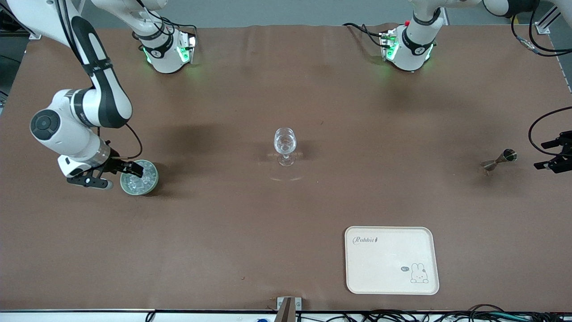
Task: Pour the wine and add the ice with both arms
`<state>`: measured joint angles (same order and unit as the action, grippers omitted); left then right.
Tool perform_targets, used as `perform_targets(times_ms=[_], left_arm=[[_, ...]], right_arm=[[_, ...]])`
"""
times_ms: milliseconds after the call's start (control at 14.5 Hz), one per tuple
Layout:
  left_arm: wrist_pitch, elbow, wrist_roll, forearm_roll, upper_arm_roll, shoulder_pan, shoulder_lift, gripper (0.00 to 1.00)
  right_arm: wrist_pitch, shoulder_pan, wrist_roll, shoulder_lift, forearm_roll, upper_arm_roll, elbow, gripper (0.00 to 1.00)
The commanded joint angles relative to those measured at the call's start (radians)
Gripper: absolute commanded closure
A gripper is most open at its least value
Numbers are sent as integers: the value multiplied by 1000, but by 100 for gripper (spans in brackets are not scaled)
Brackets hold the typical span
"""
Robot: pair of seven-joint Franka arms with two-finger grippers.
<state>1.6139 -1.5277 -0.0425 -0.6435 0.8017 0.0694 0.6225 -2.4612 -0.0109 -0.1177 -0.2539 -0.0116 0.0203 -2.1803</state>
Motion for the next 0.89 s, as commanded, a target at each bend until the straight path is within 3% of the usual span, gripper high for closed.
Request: perform_targets(times_ms=[0, 206, 550, 825], left_arm=[[-34, 121, 18, -19, 17, -55, 106, 0], [-46, 142, 47, -48, 5, -126, 155, 0], [-152, 139, 43, -231, 5, -212, 239, 0], [-242, 136, 15, -301, 5, -262, 296, 0]], right_arm=[[-35, 6, 7, -22, 7, 1, -21, 1], [-56, 2, 10, -27, 31, 3, -42, 6], [-97, 6, 6, -64, 33, 1, -64, 14], [-85, 8, 3, -71, 33, 0, -64, 21]])
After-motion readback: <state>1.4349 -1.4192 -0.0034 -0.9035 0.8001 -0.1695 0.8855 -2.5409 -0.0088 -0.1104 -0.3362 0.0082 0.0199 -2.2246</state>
